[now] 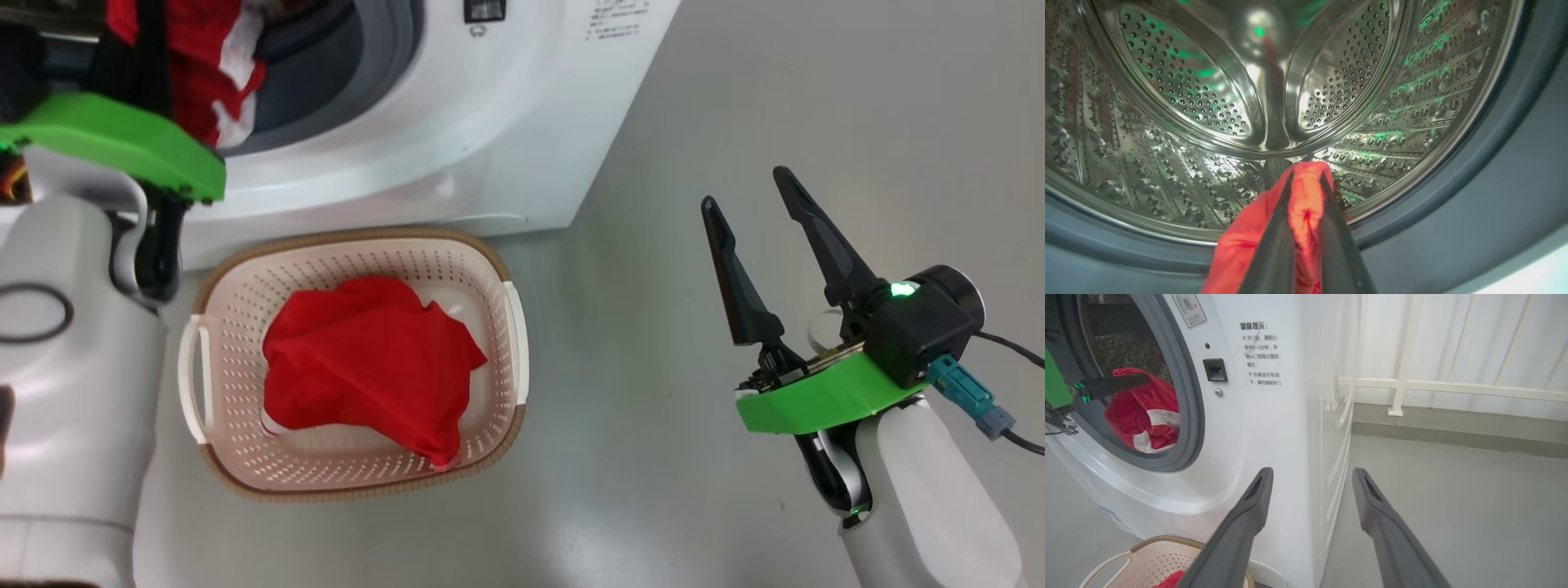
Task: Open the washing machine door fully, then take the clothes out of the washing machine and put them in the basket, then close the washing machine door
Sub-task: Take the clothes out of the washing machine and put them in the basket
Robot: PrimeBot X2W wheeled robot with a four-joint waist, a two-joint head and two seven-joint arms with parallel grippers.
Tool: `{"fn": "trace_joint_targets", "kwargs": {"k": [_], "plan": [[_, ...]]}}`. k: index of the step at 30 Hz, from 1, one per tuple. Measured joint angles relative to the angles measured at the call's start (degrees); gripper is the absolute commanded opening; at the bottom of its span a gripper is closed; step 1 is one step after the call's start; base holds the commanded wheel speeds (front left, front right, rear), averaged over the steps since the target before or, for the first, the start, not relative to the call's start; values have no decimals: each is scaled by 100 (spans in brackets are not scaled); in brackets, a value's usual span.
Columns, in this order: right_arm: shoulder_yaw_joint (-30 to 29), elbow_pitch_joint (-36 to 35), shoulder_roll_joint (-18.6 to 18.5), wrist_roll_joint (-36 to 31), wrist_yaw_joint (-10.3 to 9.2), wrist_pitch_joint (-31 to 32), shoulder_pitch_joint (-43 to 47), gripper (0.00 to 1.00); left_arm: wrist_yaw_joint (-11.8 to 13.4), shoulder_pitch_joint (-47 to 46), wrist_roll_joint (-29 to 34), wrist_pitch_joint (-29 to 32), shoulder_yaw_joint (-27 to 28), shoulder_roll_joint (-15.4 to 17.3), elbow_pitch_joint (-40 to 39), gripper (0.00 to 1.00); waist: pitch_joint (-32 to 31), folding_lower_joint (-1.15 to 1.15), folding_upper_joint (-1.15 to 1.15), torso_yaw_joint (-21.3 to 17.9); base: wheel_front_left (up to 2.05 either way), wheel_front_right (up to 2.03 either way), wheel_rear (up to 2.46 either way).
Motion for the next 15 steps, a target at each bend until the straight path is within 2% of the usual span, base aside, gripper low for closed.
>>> {"fn": "trace_joint_targets", "kwargs": {"k": [15], "plan": [[1, 92, -1, -8, 0, 0, 325, 100, 32, 1835, 391, -18, 519, -123, -1850, 0, -764, 0, 0, 174, 0, 0, 0]]}}
